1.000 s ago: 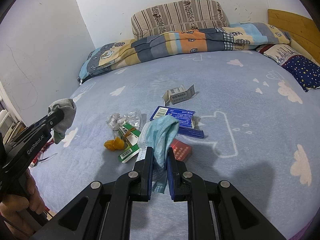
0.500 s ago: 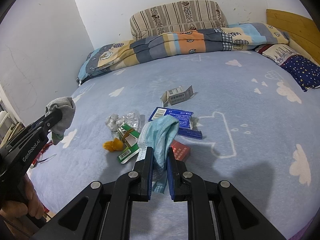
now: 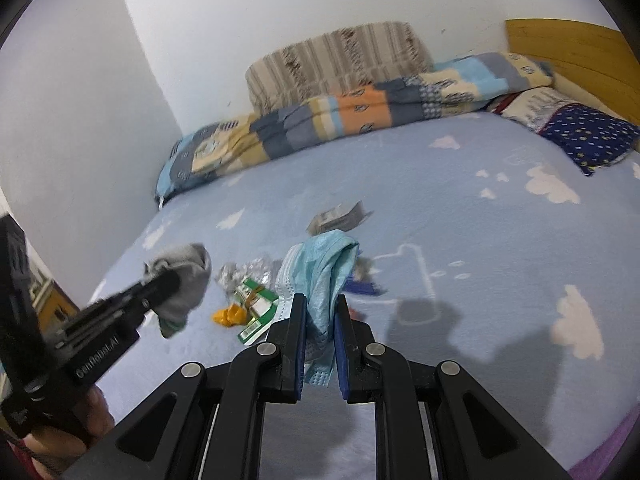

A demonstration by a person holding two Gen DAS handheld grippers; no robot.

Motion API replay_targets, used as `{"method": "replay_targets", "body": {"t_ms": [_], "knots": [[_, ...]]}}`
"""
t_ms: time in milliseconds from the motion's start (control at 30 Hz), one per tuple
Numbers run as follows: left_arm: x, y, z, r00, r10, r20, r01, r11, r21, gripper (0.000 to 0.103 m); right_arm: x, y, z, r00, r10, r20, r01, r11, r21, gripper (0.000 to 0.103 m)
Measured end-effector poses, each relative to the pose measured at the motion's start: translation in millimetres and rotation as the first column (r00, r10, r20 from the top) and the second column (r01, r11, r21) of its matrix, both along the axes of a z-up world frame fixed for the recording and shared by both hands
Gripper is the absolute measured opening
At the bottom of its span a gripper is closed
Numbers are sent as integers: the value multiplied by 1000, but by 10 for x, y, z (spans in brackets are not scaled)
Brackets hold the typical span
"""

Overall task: Collect trash
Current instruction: 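Open both tools over the purple basket to drop the sock and mask, then move both open tools back over the trash pile on the bed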

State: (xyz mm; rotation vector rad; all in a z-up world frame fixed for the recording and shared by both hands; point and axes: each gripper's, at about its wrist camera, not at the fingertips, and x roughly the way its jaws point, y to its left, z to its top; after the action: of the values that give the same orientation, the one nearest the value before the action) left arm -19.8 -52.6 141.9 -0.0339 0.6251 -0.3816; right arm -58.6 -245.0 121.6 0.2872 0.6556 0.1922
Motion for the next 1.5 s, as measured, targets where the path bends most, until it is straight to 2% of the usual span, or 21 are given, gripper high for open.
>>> {"method": "replay_targets", "body": {"t_ms": [67,167,267,400,433,500,533,633,700,800,833,900,933,1033,1067,1167,1267,1367,1433,1500], "knots": [[-76,-156,31,997,-70,-12,69,997,-29,16,-163,-199,57,1000,-28,12,27,999,28,13],[-222,-461,79,980,-196,-29,194,979,-59,16,-472,-523,148,997,-68,23,66,995,76,13],[-421,-827,135,944,-326,-44,322,943,-78,16,-859,-883,269,991,-123,46,118,989,83,13],[-809,-1468,187,857,-510,-67,505,859,-79,16,-1461,-1457,367,969,-242,55,238,969,73,13],[-946,-1662,185,823,-563,-79,558,826,-79,16,-1583,-1577,368,961,-272,51,268,961,68,13],[-1162,-1962,166,770,-630,-99,625,776,-84,16,-1872,-1867,333,939,-341,36,339,939,58,13],[-1281,-2160,147,732,-670,-120,663,742,-96,16,-2021,-2012,306,926,-376,24,375,926,51,13],[-1545,-2614,74,659,-733,-167,729,678,-100,16,-2407,-2384,180,883,-470,-13,470,882,34,13],[-1699,-2883,20,623,-758,-191,759,645,-83,16,-2626,-2599,78,852,-522,-41,523,852,27,13],[-1870,-3215,-60,586,-777,-230,784,615,-80,16,-2826,-2794,-27,824,-563,-67,565,825,23,13],[-1885,-3277,-71,582,-777,-240,785,614,-80,17,-2871,-2856,-64,815,-575,-75,577,816,16,13],[-1920,-3403,-114,582,-771,-261,782,618,-80,38,-2901,-2952,-131,799,-595,-93,597,802,2,13],[-1927,-3446,-125,584,-767,-266,779,622,-81,43,-2898,-3003,-182,792,-601,-108,604,797,-5,16],[-1878,-3441,-101,583,-764,-275,772,627,-103,46,-2867,-3126,-344,766,-617,-180,625,780,-15,41],[-1858,-3410,-80,585,-765,-270,771,628,-109,46,-2894,-3161,-378,756,-628,-184,638,770,-10,45],[-1789,-3263,-32,615,-747,-252,752,652,-98,46,-2937,-3181,-397,753,-635,-175,644,765,-7,45],[-1666,-3057,-2,648,-722,-242,721,684,-109,46,-2904,-3136,-359,766,-622,-162,632,775,13,46],[-1520,-2775,13,695,-682,-226,679,727,-103,47,-2795,-3022,-275,791,-596,-138,604,796,24,53],[-1399,-2527,26,733,-645,-215,640,762,-100,48,-2672,-2893,-209,814,-568,-121,573,820,11,55],[-1295,-2325,30,761,-613,-213,608,788,-97,48,-2502,-2720,-137,843,-526,-108,529,849,-2,55]]}}
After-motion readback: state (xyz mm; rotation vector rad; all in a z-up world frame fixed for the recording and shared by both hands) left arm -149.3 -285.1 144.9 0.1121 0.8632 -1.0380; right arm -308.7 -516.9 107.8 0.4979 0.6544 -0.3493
